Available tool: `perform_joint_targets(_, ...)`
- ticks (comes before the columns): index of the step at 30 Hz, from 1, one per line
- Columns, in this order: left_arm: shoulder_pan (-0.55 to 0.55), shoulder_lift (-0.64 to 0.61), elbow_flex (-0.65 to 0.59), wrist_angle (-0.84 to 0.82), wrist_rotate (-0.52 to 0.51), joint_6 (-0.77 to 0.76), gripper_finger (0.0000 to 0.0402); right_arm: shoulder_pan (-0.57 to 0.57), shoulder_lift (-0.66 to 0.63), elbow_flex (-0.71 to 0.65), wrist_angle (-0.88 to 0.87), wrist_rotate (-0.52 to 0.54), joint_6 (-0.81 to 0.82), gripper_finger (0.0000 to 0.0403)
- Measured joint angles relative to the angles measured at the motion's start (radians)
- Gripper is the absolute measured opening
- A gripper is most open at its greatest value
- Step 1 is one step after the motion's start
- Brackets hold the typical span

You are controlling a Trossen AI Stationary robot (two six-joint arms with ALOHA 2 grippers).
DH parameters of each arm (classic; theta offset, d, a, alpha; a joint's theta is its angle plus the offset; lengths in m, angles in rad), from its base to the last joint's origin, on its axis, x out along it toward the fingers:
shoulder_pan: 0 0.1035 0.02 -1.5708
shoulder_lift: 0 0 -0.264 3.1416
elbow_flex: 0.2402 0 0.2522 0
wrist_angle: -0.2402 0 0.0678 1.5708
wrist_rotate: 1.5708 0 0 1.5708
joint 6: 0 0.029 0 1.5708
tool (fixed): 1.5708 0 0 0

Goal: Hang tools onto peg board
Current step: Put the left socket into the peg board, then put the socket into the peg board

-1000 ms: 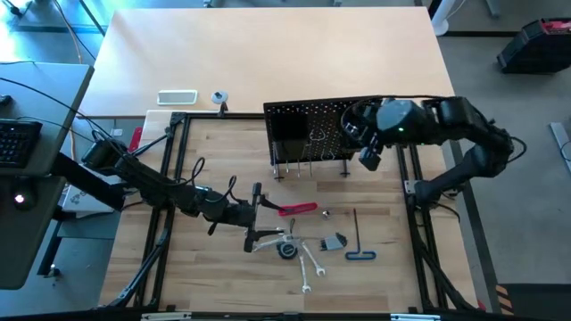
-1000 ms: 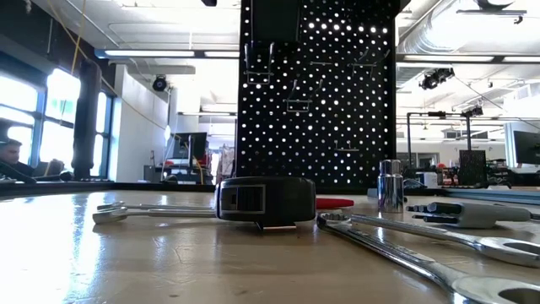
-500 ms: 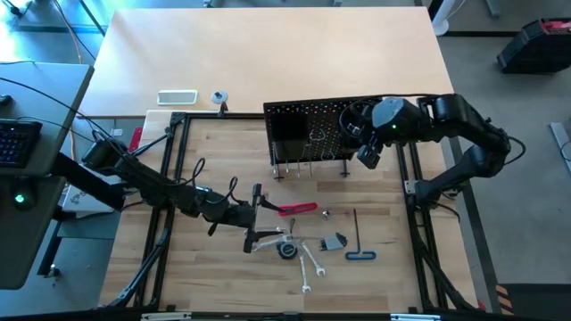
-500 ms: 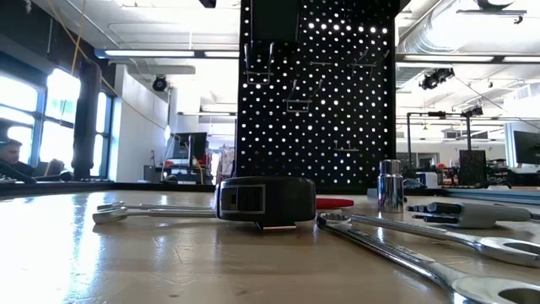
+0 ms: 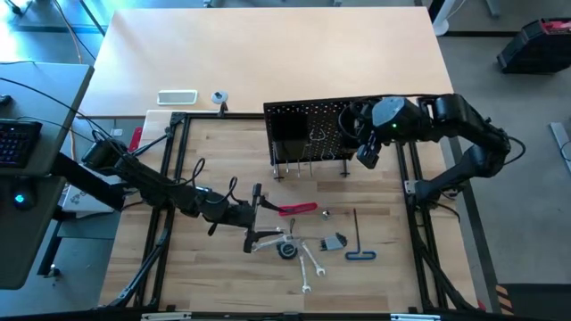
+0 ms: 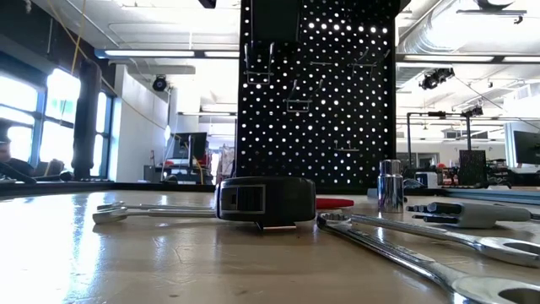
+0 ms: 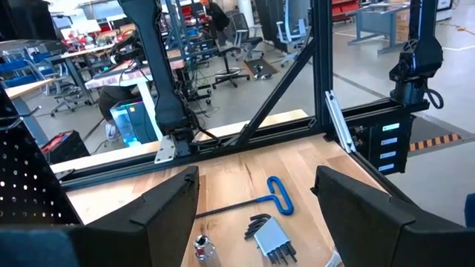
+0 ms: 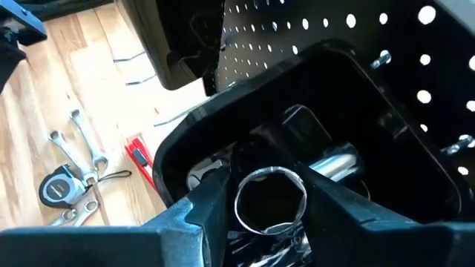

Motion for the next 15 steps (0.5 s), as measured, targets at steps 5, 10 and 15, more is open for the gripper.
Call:
perform_joint_targets(5, 0.000, 0.000, 0.000, -0.002, 0.000, 0.000, 0.0259, 0.000, 0.000, 0.051, 0.001, -0.002, -0.015, 0.0145)
perform_joint_targets(10, 0.000, 0.000, 0.000, -0.003, 0.000, 0.000, 0.0259, 0.000, -0.001, 0.143, -0.013, 0.008, -0.018, 0.0145)
perform_joint_targets(15, 0.000, 0.000, 0.000, -0.003, 0.000, 0.000, 0.0259, 0.000, -0.002, 0.190, -0.050, 0.027, -0.019, 0.0145)
